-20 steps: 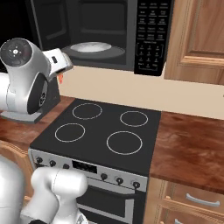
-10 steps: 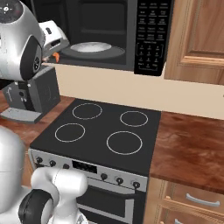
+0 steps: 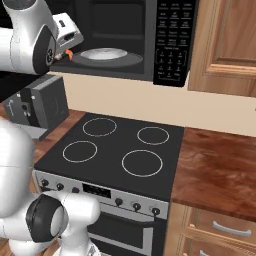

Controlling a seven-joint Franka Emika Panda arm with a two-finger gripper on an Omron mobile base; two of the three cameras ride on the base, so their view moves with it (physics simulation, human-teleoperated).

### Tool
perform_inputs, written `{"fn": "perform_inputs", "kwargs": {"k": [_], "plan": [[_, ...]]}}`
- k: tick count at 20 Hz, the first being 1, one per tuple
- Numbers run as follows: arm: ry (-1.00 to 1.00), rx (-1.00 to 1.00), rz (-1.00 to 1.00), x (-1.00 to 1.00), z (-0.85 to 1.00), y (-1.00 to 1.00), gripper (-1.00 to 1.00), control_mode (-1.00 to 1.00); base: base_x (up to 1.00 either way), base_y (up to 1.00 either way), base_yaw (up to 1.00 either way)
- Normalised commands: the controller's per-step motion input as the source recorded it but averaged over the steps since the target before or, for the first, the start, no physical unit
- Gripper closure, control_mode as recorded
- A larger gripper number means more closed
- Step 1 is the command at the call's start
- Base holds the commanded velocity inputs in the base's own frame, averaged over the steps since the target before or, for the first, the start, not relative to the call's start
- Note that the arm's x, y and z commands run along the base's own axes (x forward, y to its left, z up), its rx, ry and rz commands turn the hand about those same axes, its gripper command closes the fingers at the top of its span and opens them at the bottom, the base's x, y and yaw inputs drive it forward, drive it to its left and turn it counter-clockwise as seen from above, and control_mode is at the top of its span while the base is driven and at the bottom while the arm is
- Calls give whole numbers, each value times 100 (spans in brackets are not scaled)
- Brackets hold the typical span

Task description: Transport the shrimp from the fridge to the microwave and turn on the microwave.

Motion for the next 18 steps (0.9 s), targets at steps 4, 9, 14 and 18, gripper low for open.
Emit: {"fn": "perform_inputs", "kwargs": {"k": [4, 9, 14, 18], "plan": [[0, 2, 0, 55, 0, 0, 100, -100, 0, 0, 0], [0, 4, 0, 56, -5, 0, 100, -100, 0, 0, 0], [1, 11, 0, 56, -16, 0, 100, -100, 0, 0, 0], [4, 12, 0, 55, -24, 0, 100, -100, 0, 0, 0]]}}
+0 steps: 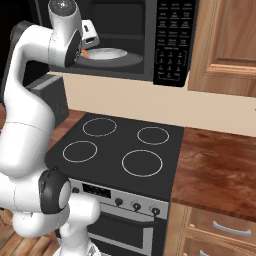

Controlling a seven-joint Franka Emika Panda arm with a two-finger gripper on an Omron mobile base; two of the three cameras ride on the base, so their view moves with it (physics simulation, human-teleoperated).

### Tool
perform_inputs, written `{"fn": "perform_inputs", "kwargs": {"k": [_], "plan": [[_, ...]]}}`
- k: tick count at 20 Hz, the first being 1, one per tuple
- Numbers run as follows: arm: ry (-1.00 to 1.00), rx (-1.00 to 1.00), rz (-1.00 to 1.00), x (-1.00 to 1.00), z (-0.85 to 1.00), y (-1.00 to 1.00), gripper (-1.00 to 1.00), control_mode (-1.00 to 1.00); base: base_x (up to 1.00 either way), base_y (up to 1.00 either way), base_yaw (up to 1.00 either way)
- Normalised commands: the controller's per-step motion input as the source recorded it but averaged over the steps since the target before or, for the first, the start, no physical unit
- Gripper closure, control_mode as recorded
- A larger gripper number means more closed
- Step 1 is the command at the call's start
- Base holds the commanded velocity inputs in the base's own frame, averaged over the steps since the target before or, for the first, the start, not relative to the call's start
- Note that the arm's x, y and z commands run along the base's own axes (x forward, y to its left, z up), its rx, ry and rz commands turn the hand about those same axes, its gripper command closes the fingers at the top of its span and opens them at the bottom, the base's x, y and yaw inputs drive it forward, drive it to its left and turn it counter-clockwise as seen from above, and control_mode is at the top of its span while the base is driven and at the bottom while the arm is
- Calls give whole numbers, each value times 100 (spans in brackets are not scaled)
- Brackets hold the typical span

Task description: Transport the shrimp from the fridge to the microwave and turn on the microwave.

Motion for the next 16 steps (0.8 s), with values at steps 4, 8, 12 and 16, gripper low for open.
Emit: {"fn": "perform_inputs", "kwargs": {"k": [4, 8, 12, 16], "plan": [[4, 10, 0, 58, -20, 0, 100, -100, 0, 0, 0], [0, 4, 0, 53, -3, 0, 100, -100, 0, 0, 0], [0, 1, 0, 56, -1, 0, 100, -100, 0, 0, 0], [0, 0, 0, 53, -11, 0, 100, -100, 0, 0, 0]]}}
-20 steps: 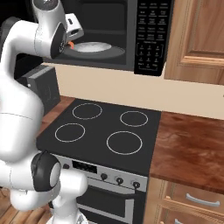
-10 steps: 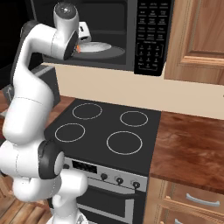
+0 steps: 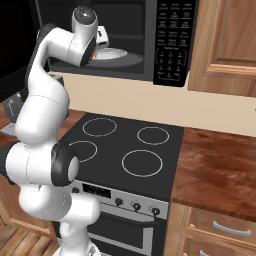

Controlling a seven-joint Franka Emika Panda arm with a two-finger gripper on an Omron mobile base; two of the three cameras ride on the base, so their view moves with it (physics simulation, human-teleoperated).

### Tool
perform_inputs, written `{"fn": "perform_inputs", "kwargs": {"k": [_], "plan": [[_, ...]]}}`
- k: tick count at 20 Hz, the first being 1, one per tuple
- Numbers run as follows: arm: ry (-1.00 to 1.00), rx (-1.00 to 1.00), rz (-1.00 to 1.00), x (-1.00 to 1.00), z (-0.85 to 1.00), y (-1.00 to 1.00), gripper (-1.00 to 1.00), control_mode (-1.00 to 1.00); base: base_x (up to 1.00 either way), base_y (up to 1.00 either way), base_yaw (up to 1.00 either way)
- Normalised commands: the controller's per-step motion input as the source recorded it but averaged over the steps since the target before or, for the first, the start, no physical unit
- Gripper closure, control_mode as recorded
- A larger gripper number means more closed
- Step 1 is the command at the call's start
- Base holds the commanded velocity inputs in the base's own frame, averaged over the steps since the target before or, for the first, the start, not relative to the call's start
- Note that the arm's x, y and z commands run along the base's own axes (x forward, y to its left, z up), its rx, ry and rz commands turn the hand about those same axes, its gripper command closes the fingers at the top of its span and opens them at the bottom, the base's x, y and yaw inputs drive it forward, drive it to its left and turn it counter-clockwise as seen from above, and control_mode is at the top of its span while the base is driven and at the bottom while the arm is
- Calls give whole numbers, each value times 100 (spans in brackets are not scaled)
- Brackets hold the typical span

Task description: Transport the shrimp from the fridge to the microwave and turn on the microwave.

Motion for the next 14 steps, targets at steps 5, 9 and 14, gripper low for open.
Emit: {"fn": "perform_inputs", "kwargs": {"k": [5, 9, 14], "plan": [[1, 2, 0, 49, -11, 0, 100, -100, 0, 0, 0], [3, 4, 0, 46, -7, 0, 100, -100, 0, 0, 0], [4, 5, 0, 45, -7, 0, 100, -100, 0, 0, 0]]}}
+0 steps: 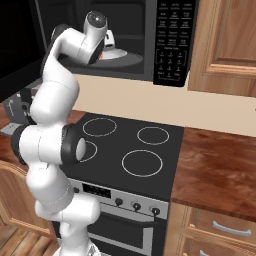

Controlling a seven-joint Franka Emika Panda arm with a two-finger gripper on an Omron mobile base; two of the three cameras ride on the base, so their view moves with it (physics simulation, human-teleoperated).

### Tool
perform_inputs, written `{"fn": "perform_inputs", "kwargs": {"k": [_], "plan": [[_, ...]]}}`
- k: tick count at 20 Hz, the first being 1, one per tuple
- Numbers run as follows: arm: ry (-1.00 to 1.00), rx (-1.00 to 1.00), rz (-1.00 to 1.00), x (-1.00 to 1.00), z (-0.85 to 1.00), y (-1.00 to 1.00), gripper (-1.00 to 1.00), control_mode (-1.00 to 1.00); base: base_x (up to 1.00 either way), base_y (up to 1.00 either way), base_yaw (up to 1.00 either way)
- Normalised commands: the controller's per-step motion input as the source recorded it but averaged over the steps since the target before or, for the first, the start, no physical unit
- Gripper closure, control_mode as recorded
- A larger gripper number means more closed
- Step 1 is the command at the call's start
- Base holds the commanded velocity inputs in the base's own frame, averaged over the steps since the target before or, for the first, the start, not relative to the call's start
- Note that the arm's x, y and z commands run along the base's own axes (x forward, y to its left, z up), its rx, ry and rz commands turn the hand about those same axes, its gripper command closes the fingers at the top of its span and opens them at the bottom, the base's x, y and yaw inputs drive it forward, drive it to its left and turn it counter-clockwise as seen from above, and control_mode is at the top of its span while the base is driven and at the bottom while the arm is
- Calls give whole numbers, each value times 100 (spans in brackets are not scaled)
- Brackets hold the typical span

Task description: Transport the shrimp from the fridge to the microwave and turn on the microwave.

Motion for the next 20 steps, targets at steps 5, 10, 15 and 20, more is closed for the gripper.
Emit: {"fn": "perform_inputs", "kwargs": {"k": [5, 10, 15, 20], "plan": [[4, 4, 0, 40, -10, 0, 100, -100, 0, 0, 0], [0, 3, 0, 36, -9, 0, 100, -100, 0, 0, 0], [0, 2, 0, 34, -10, 0, 100, -100, 0, 0, 0], [0, 1, 0, 32, -10, 0, 100, -100, 0, 0, 0]]}}
